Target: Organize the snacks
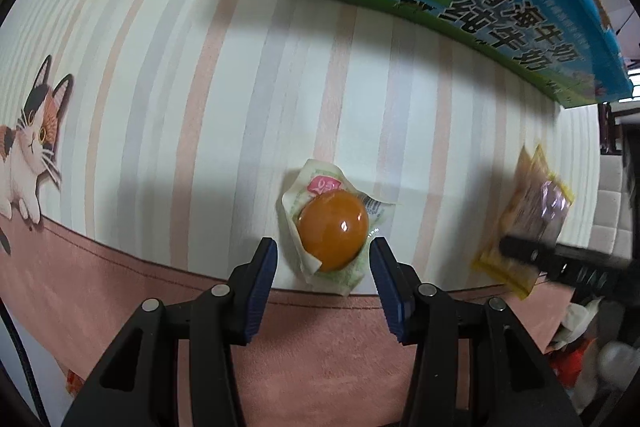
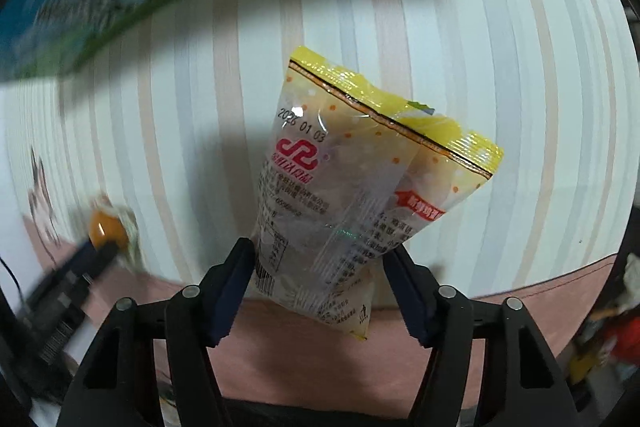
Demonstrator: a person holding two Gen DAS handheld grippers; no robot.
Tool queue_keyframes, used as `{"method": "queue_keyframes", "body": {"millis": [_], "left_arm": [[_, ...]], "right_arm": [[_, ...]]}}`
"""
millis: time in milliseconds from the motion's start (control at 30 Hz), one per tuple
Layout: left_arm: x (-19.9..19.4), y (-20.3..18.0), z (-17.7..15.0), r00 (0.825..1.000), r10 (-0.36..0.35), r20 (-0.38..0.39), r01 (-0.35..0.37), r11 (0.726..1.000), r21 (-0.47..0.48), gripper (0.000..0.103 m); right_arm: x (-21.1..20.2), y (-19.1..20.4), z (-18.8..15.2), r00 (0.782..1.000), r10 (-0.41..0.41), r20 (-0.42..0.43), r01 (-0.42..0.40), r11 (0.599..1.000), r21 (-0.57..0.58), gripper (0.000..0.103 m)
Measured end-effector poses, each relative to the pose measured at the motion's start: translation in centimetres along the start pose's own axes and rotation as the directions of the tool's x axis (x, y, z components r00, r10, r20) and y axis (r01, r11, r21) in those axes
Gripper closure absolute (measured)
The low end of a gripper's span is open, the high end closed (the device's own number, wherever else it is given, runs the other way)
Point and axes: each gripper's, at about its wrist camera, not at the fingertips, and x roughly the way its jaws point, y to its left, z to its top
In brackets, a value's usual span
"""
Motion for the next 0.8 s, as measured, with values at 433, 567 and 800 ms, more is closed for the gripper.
{"method": "queue_keyframes", "body": {"millis": [433,567,800], "left_arm": [[2.3,-0.8,2.5,0.995,-0.011,-0.104,0.011,1.0,-0.003,0.057],[2.9,-1.3,3.4,0.994,-0.004,-0.105,0.005,1.0,0.008,0.057],[3.4,-2.2,4.0,0.996,0.034,-0.086,-0.032,0.999,0.024,0.06]], "right_arm": [[-0.2,-3.3,-1.6,0.998,0.06,-0.017,-0.059,0.995,0.076,0.027],[-0.1,-2.8,-1.3,0.998,0.061,-0.012,-0.059,0.993,0.102,0.027],[-0.3,-2.7,-0.3,0.999,0.039,0.019,-0.041,0.992,0.119,0.028]]}}
